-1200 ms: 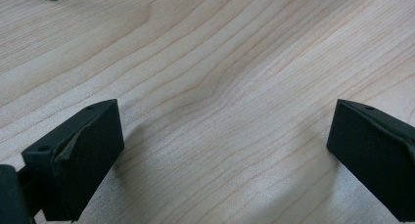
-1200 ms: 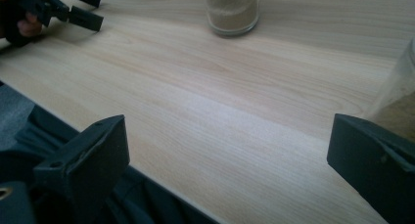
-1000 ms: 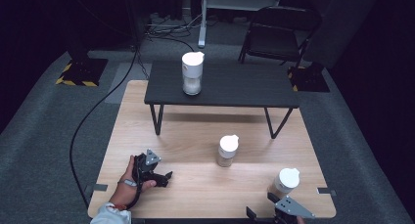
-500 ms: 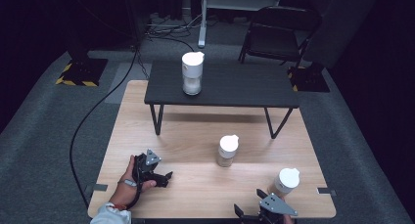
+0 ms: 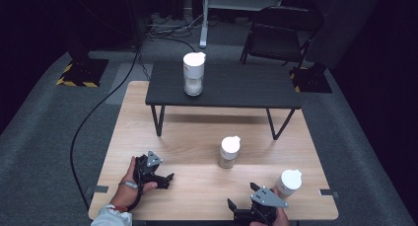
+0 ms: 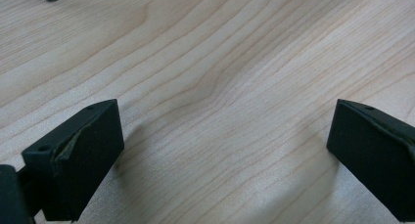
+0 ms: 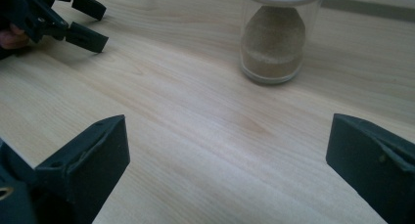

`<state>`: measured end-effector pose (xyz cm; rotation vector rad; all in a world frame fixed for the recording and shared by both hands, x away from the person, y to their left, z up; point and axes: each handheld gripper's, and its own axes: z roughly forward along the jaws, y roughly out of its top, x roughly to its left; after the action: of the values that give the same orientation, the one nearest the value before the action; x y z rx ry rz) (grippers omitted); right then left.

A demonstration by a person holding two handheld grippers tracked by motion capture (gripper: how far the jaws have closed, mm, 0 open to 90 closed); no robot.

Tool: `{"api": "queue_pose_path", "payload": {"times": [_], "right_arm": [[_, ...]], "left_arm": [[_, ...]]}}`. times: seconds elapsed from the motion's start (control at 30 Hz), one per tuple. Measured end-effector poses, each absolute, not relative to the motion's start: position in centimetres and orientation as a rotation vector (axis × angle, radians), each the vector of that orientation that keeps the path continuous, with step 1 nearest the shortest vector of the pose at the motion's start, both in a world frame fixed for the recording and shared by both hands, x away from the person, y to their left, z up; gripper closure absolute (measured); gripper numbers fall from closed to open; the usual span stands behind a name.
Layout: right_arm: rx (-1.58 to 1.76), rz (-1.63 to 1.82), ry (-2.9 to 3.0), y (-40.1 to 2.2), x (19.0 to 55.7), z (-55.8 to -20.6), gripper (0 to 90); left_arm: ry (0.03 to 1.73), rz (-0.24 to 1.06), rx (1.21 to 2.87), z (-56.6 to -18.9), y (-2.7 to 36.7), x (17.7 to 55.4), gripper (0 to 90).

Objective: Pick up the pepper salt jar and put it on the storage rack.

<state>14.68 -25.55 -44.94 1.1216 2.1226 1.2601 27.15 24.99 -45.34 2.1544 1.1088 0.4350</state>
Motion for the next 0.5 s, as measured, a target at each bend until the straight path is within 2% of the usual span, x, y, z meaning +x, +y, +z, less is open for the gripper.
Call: {"api": "queue_pose_path", "payload": {"times": [0.5], "right_arm": [[1.118, 1.26, 2.114, -23.7, 17.5, -44.6, 2.1]], "left_arm": [[1.104, 0.433, 2.158, -45.3, 24.9, 27.2, 0.1]]}}
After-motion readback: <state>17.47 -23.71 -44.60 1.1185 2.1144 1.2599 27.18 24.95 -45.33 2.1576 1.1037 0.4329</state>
